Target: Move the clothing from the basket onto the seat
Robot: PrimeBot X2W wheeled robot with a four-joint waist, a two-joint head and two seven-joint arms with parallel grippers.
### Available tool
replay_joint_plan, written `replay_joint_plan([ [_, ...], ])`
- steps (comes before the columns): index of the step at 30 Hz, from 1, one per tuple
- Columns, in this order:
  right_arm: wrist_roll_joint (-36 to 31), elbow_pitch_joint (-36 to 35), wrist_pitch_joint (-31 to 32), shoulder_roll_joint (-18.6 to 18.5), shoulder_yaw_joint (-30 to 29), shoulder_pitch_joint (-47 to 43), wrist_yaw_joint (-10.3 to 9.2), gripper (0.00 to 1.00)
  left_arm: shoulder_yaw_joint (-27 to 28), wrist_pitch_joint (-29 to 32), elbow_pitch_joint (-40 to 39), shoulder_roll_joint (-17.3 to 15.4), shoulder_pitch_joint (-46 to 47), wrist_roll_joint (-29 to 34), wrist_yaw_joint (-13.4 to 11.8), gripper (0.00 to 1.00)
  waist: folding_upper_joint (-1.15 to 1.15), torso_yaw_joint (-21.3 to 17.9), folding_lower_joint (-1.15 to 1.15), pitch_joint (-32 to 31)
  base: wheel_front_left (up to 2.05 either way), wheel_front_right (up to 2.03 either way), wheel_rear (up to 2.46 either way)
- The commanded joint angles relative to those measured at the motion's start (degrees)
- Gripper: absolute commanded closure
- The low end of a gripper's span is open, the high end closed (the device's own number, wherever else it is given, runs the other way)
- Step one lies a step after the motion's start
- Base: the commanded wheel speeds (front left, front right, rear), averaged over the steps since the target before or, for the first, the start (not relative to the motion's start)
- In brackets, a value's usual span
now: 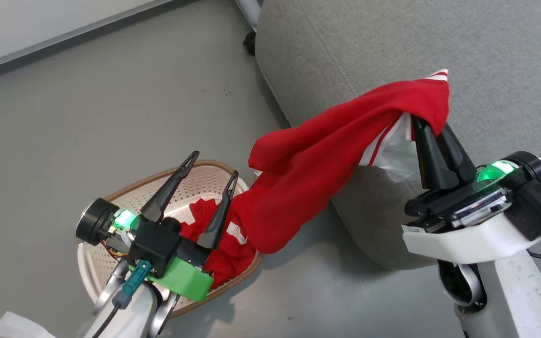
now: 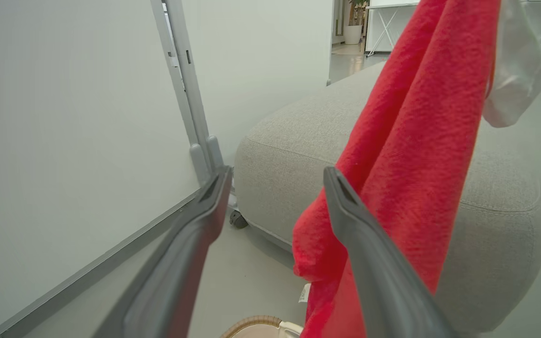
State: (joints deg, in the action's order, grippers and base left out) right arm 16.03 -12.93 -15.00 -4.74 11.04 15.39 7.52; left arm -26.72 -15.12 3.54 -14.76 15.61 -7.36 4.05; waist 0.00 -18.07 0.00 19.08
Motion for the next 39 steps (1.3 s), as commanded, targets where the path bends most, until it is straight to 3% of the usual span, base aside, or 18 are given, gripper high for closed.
replay_joint_plan([
  [1,-0.01,-0.78,-0.28,0.48,-0.74,-0.88,-0.06,1.0,0.14,-0.03,0.41,-0.81,1.07,0.49,0.41,0.0,0.0,-4.9,0.0,3.47,0.0,0.0,0.0],
  [12,1.04,-2.92,-0.28,1.87,-4.0,-3.52,-0.06,1.0,-1.55,-0.04,2.33,-1.5,3.19,0.51,2.26,0.0,0.0,-9.71,0.0,7.33,0.0,0.0,0.0],
  [17,2.09,-3.46,-0.28,1.86,-6.38,2.57,-0.06,1.0,-3.83,-0.04,2.32,-2.28,5.59,-0.61,2.99,0.0,0.0,-9.46,0.0,10.64,0.0,0.0,0.0],
  [20,2.69,-3.67,-0.28,1.46,-9.92,10.59,-0.06,1.0,-4.65,0.04,1.82,-2.87,7.68,0.3,3.08,0.0,0.0,-8.69,0.0,13.41,0.0,0.0,0.0],
  [23,3.5,-2.55,-0.28,-0.82,-13.08,18.32,-0.06,1.0,-4.96,0.09,1.29,-3.13,9.16,0.95,3.08,0.0,0.0,-7.64,0.0,15.54,0.0,0.0,0.0],
  [32,2.74,6.8,-0.28,-14.83,-19.69,42.48,-0.07,1.0,-6.44,0.18,-0.32,-4.28,13.49,2.75,3.2,0.0,0.0,-2.05,0.0,21.78,0.0,0.0,0.0],
  [36,0.73,12.52,-0.21,-18.25,-21.72,46.58,-0.06,1.0,-6.69,0.12,-0.58,-4.07,14.56,2.86,2.81,0.0,0.0,0.0,0.0,23.61,0.0,0.0,0.0],
  [39,-0.45,16.19,-0.21,-18.3,-23.26,44.69,-0.06,1.0,-6.84,0.02,-0.39,-3.78,14.96,2.95,2.51,0.0,0.0,1.03,0.0,24.32,0.0,0.0,0.0],
])
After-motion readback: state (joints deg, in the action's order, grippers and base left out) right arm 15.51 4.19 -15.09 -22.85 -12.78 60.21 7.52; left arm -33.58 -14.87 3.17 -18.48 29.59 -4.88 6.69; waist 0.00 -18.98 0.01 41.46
